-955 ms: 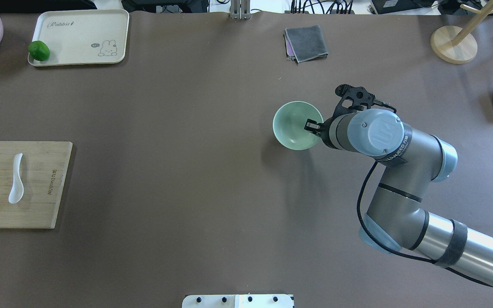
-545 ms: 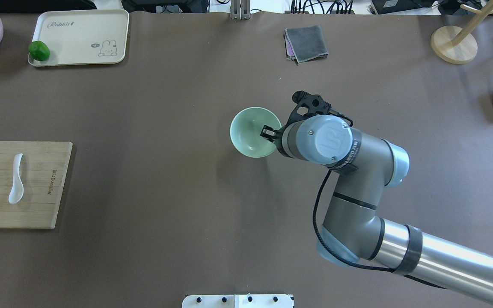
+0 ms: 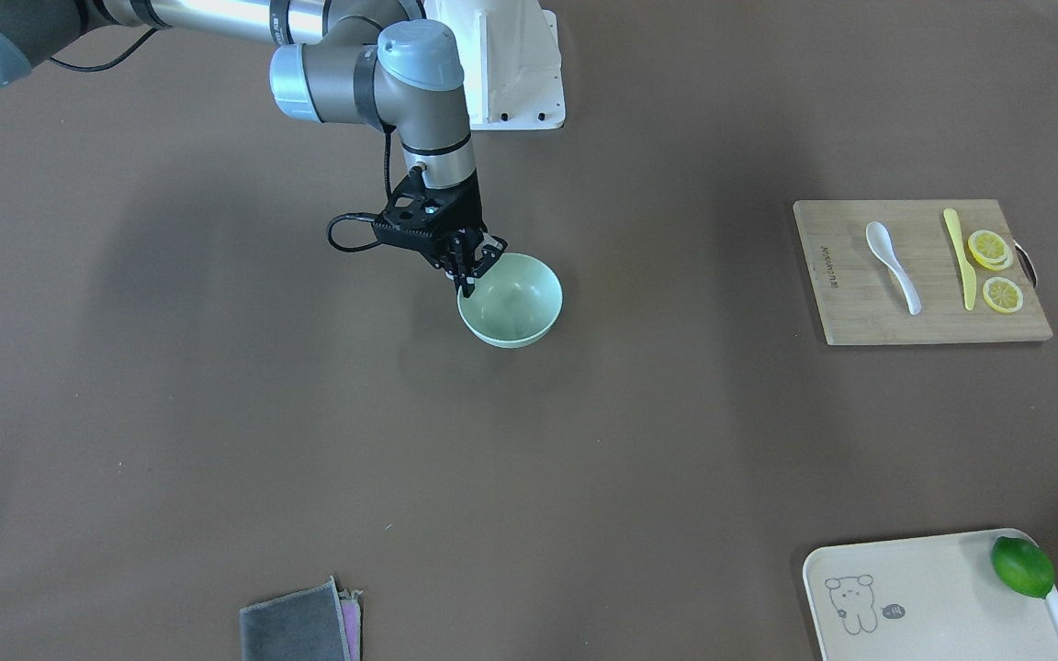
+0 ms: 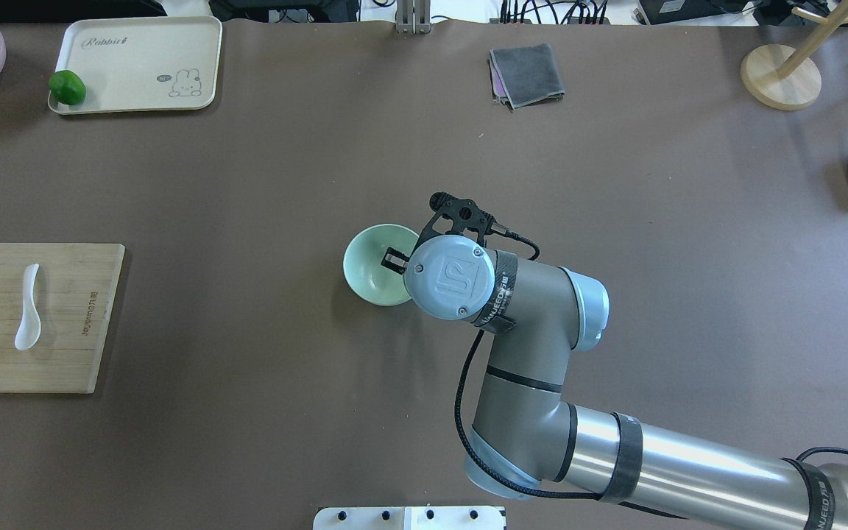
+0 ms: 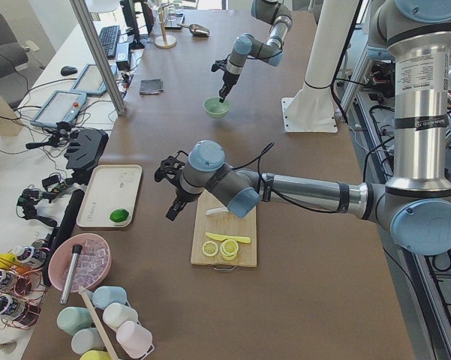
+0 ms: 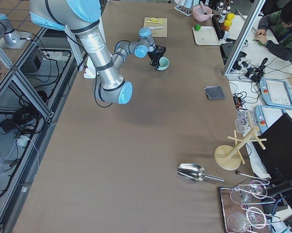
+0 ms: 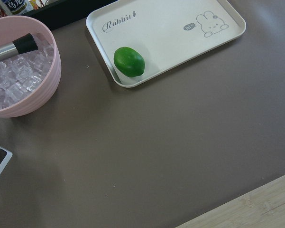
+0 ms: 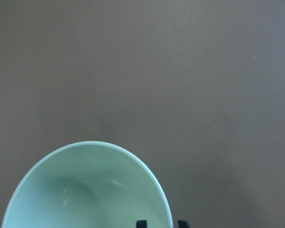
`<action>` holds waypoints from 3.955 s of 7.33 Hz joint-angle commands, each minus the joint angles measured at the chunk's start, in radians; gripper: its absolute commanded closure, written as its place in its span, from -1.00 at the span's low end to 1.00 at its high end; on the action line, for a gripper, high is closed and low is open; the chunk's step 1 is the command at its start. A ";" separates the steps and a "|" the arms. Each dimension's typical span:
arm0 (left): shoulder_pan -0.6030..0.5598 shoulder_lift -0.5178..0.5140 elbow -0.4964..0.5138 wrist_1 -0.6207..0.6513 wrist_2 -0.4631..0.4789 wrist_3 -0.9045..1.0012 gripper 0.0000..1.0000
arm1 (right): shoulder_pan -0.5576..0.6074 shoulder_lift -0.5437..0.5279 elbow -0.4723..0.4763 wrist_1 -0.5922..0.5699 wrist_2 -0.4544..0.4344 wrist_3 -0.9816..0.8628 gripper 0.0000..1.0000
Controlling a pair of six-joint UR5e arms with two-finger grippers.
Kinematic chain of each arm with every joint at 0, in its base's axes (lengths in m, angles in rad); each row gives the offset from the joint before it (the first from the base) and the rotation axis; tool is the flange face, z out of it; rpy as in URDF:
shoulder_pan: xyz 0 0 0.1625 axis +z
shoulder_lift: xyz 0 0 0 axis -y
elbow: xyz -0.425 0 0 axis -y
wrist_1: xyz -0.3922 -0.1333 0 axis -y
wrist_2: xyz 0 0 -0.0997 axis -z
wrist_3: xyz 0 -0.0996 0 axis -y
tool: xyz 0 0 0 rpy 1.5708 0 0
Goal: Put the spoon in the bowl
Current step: 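Drag the green bowl with the right gripper toward the table center, then release the bowl and raise the right gripper while the left gripper reaches for the spoon, then grasp the white spoon on the cutting board with the left gripper, then carry the white spoon with the left gripper over the green bowl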
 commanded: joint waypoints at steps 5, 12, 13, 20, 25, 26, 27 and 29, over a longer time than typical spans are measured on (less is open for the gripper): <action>0.317 0.036 -0.005 -0.135 0.145 -0.809 -0.96 | 0.414 -0.218 0.164 0.002 0.416 -0.576 -1.00; 0.607 0.113 0.003 -0.215 0.387 -1.055 -0.24 | 0.741 -0.458 0.191 0.010 0.698 -1.067 -1.00; 0.608 0.121 0.015 -0.216 0.387 -1.054 -0.11 | 0.742 -0.458 0.191 0.010 0.698 -1.067 -1.00; 0.615 -0.116 -0.037 -0.204 0.385 -1.255 1.00 | 0.747 -0.476 0.191 0.011 0.695 -1.068 -1.00; 0.888 -0.656 0.062 0.199 0.624 -1.531 1.00 | 0.816 -0.621 0.191 0.103 0.703 -1.174 -1.00; 0.902 -0.731 0.140 0.199 0.658 -1.543 1.00 | 0.822 -0.634 0.191 0.105 0.707 -1.191 -1.00; 0.932 -0.758 0.170 0.192 0.677 -1.540 0.27 | 0.826 -0.647 0.195 0.105 0.709 -1.197 -1.00; 0.925 -0.749 0.154 0.193 0.681 -1.529 -0.96 | 0.828 -0.665 0.198 0.126 0.709 -1.199 -1.00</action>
